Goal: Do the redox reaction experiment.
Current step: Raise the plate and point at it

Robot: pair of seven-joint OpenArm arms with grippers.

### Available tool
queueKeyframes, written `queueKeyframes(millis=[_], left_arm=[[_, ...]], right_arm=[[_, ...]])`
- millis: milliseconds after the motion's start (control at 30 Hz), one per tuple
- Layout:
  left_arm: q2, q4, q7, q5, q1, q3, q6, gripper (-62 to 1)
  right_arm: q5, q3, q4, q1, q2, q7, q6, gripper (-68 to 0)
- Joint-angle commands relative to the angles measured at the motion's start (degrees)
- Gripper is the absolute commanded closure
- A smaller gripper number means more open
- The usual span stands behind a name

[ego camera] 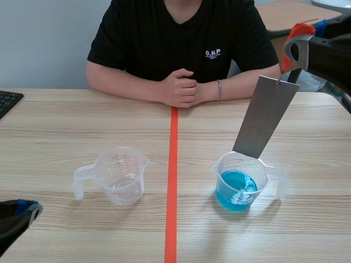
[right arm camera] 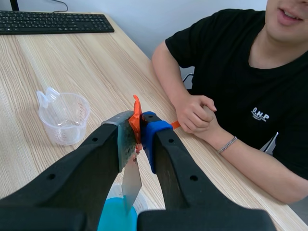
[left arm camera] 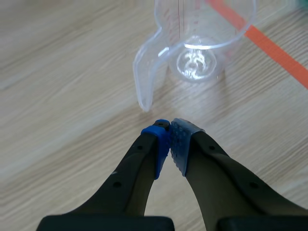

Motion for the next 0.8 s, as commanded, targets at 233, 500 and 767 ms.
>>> queueKeyframes(millis=[233, 500, 767], left_arm=[[-1.81, 1.01, 0.33, 1.11, -10.82, 8.81, -2.45, -4.0], [-0.13, 1.01, 2.01, 4.31, -20.92, 18.27, -2.43, -4.0], [4.52, 0.96, 6.19, 8.44, -28.94, 27.28, -2.38, -4.0]], right_arm=[[0.9, 0.79, 1.05, 0.35, 1.05, 0.85, 0.33, -1.5], [0.9, 0.79, 1.05, 0.35, 1.05, 0.85, 0.33, -1.5], [0.9, 0.79, 1.05, 0.35, 1.05, 0.87, 0.33, -1.5]])
